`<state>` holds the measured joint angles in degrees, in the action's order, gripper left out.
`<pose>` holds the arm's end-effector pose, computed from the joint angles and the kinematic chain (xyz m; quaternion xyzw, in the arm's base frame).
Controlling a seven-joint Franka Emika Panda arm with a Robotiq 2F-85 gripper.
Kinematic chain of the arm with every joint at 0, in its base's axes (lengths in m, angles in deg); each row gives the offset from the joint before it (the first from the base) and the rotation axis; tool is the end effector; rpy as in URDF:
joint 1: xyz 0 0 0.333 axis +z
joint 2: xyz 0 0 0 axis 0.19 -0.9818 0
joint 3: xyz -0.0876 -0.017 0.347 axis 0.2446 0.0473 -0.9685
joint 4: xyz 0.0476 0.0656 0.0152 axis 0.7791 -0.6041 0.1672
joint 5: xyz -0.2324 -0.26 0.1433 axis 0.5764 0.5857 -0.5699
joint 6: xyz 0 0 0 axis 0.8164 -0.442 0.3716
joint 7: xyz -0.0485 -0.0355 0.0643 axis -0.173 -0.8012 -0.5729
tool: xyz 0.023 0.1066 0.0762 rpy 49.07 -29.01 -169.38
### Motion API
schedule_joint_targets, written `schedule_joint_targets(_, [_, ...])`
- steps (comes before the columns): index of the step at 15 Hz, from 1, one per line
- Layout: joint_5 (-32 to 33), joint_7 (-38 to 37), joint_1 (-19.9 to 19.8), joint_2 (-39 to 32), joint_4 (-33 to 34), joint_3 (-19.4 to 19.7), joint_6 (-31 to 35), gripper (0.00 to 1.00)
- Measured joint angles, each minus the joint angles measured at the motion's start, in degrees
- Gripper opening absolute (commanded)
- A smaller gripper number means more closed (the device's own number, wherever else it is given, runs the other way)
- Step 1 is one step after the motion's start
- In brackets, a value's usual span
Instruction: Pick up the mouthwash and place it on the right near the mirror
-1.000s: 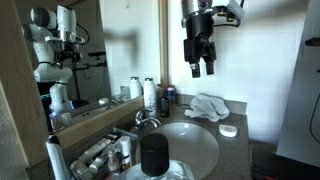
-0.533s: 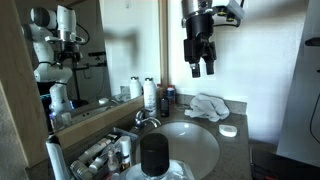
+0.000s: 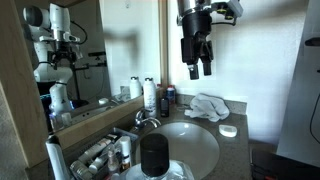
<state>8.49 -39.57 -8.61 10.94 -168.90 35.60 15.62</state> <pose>0.3592 0.0792 0.5666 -0.9958 0.0468 0.0761 0.0197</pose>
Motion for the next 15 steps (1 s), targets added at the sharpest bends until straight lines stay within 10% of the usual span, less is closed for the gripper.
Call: schedule_joint_targets(15, [0.8, 7.9, 10.1, -10.3, 9.3, -9.4, 5.4, 1.0])
